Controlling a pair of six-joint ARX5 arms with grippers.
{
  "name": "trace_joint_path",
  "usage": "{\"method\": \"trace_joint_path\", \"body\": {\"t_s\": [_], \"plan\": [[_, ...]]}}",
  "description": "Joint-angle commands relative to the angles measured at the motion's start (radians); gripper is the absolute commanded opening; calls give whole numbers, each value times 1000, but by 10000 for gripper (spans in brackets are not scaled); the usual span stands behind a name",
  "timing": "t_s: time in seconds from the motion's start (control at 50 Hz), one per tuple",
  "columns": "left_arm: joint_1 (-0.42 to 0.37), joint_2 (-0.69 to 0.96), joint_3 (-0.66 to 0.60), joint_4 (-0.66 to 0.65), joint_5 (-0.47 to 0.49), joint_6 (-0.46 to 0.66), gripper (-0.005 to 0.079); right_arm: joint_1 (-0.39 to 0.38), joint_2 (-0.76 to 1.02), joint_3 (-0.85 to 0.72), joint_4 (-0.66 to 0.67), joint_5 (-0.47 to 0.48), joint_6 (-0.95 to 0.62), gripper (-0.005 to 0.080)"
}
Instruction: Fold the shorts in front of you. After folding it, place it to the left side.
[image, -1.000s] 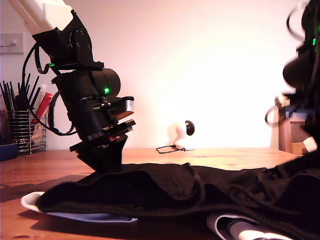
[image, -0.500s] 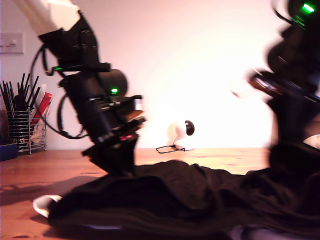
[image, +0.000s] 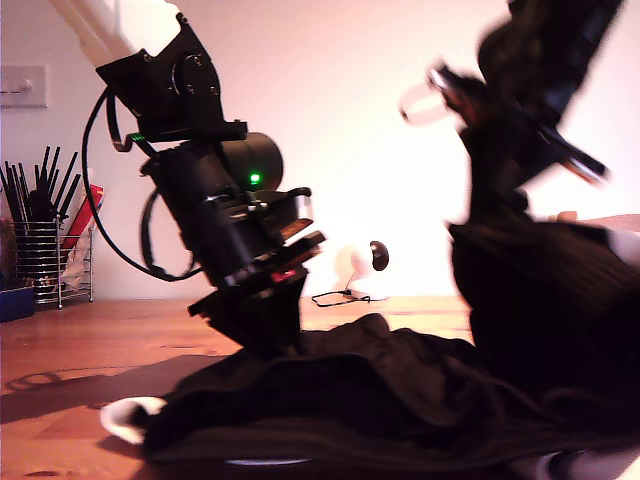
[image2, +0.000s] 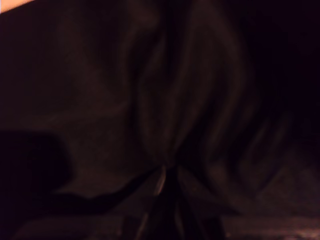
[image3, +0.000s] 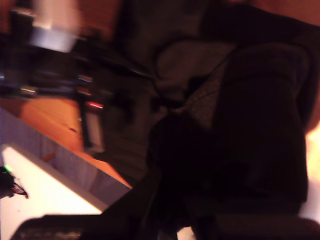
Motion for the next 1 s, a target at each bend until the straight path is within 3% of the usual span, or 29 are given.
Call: {"method": "trace_joint_path", "body": {"t_s": [0.0, 0.24, 0.42, 0.56, 0.74, 0.98], "plan": [[-16, 40, -25, 14, 28, -10, 57, 12, -11, -2, 6, -4, 3, -13], [-79, 41, -25, 50, 41, -51, 57, 19, -11, -2, 15, -3, 6, -13], [-145, 52, -25, 61, -40, -50, 57, 18, -11, -2, -2, -3, -11, -13], [-179, 84, -25, 71, -45, -61, 56, 17, -11, -2, -30, -2, -46, -13], [-203, 109, -25, 81, -24, -96, 57, 11, -17, -2, -53, 1, -77, -13], [-235, 109, -24, 191, 54, -185, 56, -42, -50, -2, -75, -1, -106, -13]]}}
